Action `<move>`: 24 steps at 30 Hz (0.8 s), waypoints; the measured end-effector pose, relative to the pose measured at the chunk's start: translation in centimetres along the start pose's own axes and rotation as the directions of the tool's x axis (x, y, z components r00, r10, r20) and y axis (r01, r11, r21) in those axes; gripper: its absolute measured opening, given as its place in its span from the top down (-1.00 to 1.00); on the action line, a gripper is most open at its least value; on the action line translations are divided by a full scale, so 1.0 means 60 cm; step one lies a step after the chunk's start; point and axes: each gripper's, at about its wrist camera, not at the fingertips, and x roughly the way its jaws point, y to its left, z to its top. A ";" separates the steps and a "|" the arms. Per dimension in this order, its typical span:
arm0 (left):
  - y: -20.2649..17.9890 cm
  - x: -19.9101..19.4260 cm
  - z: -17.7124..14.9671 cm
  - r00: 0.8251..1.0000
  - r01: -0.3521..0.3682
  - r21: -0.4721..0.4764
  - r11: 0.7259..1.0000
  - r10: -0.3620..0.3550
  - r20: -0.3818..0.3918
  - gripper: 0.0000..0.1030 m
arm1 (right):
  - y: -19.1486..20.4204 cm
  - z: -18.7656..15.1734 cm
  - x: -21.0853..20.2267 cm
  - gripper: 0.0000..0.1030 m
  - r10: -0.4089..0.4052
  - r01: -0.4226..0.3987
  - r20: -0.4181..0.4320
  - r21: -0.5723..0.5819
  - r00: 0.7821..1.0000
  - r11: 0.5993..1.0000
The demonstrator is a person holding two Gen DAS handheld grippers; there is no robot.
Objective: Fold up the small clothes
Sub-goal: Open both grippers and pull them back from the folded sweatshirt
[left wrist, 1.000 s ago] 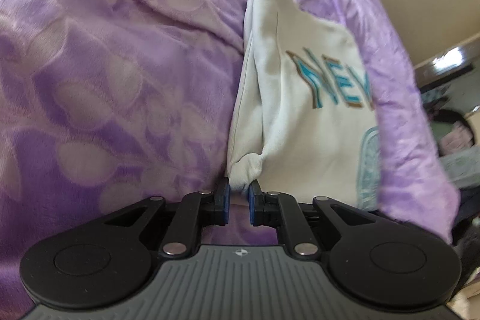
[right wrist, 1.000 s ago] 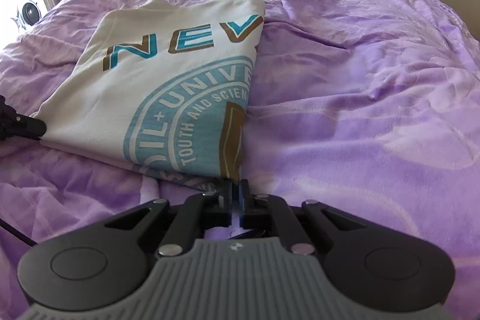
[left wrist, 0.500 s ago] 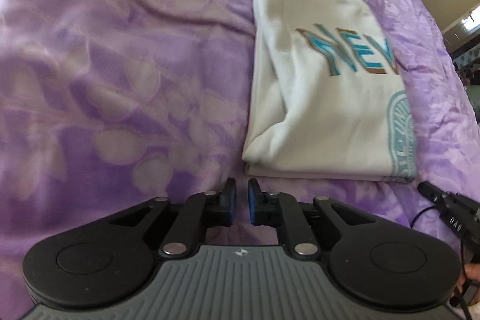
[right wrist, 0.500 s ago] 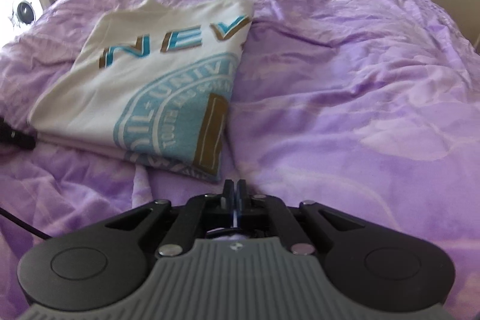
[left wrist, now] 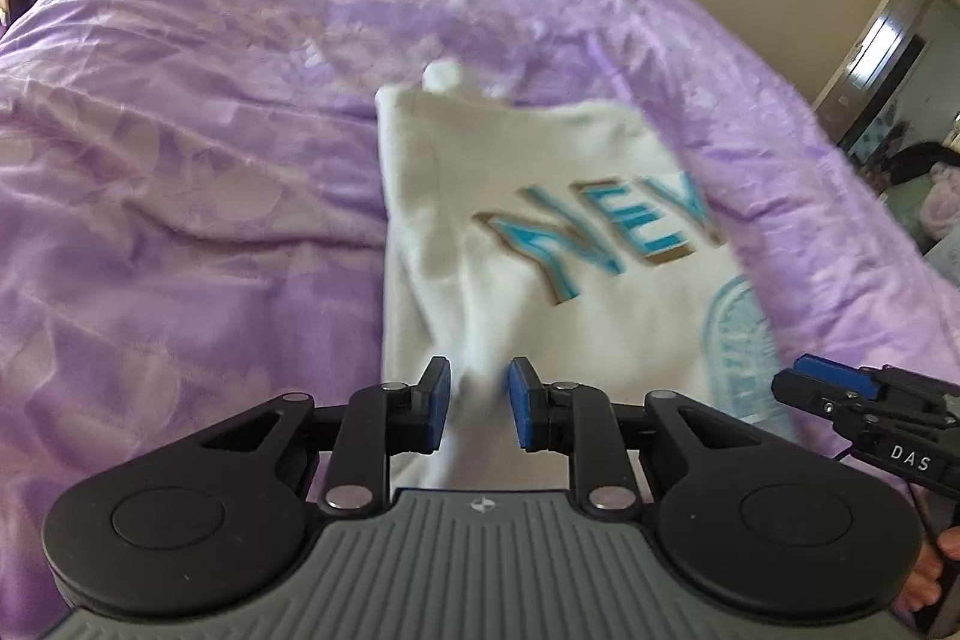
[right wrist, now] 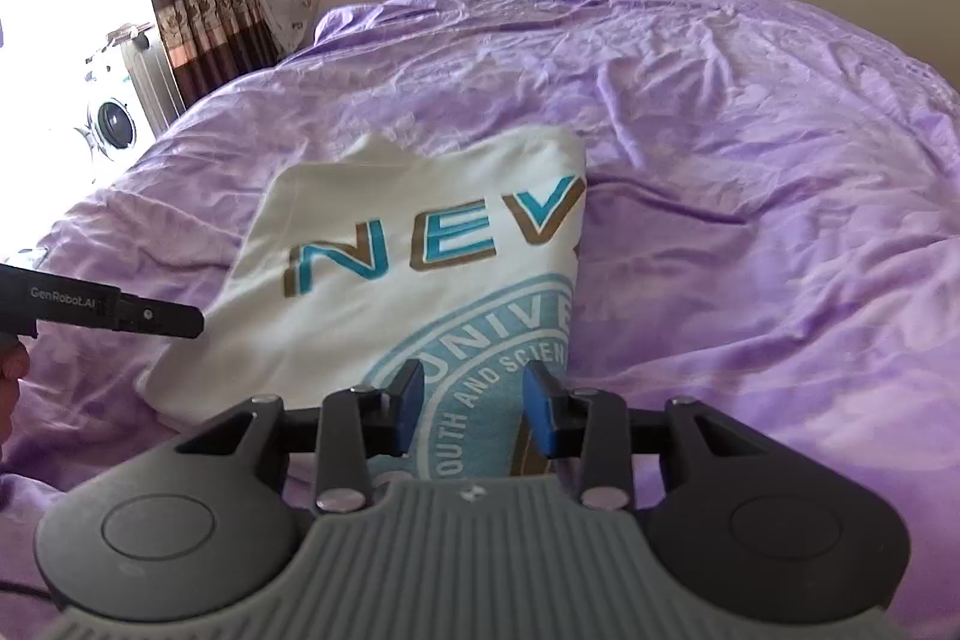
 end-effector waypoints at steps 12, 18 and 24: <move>-0.024 -0.054 0.015 0.996 -0.034 0.043 0.998 0.031 0.081 0.40 | -0.007 0.007 0.010 0.21 0.030 -0.029 -0.014 0.040 0.999 0.999; -0.085 -0.163 0.044 0.977 -0.104 0.157 0.982 0.071 0.202 0.21 | 0.008 0.059 -0.086 -0.10 0.024 -0.027 0.112 0.027 0.993 0.999; -0.136 -0.239 0.043 0.961 -0.174 0.204 0.963 0.121 0.248 -0.13 | 0.034 0.094 -0.193 -0.46 0.106 -0.108 0.191 0.002 0.976 0.994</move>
